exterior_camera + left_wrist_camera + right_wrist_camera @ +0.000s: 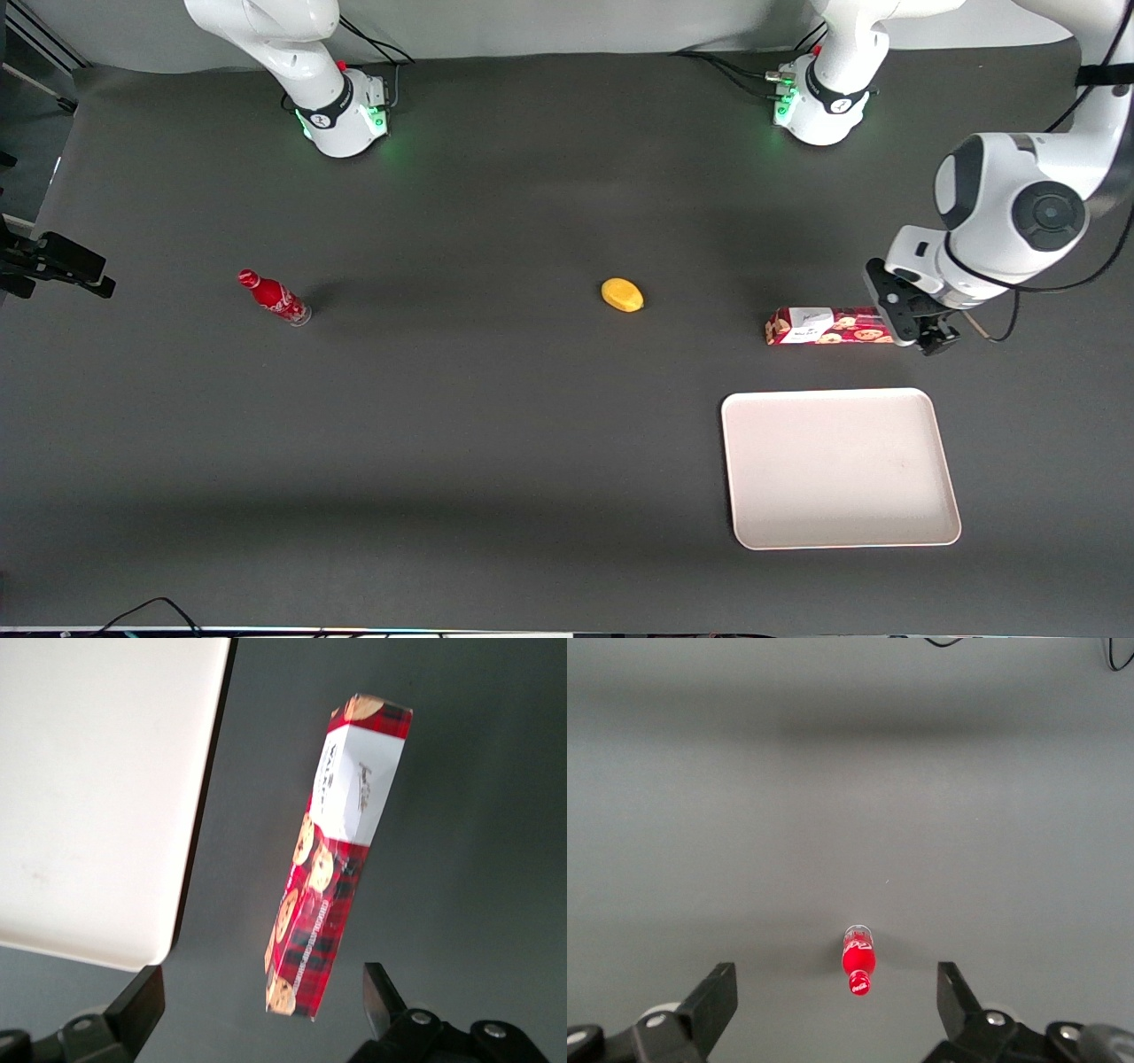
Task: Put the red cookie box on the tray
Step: 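Lower the left gripper and close it on the cookie box's end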
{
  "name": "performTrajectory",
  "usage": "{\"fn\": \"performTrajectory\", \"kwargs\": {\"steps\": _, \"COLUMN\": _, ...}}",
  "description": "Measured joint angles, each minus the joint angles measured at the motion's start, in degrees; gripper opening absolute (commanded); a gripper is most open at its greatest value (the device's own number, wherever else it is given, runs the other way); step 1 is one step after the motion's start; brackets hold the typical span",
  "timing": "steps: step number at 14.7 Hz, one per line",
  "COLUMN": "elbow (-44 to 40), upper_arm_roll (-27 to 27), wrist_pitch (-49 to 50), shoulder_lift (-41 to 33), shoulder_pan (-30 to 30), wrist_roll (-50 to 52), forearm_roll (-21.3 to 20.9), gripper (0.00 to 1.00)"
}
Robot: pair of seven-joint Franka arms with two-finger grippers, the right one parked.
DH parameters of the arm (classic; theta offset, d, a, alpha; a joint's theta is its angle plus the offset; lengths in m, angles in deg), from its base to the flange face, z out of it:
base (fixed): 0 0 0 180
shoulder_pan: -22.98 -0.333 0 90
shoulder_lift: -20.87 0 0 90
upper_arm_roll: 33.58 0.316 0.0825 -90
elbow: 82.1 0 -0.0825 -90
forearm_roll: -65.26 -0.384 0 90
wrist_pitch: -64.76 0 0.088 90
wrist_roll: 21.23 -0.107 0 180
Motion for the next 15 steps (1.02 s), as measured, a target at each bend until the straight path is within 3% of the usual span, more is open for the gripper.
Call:
{"fn": "performTrajectory", "kwargs": {"steps": 8, "elbow": 9.9, "upper_arm_roll": -1.5, "wrist_pitch": -13.7, "shoulder_lift": 0.6, "shoulder_pan": 1.2, "wrist_roll": -0.3, "forearm_roll": 0.0, "gripper": 1.00}}
{"fn": "performTrajectory", "kwargs": {"steps": 15, "elbow": 13.1, "upper_arm_roll": -1.5, "wrist_pitch": -21.3, "shoulder_lift": 4.5, "shoulder_pan": 1.5, "wrist_roll": -0.4, "forearm_roll": 0.0, "gripper": 1.00}}
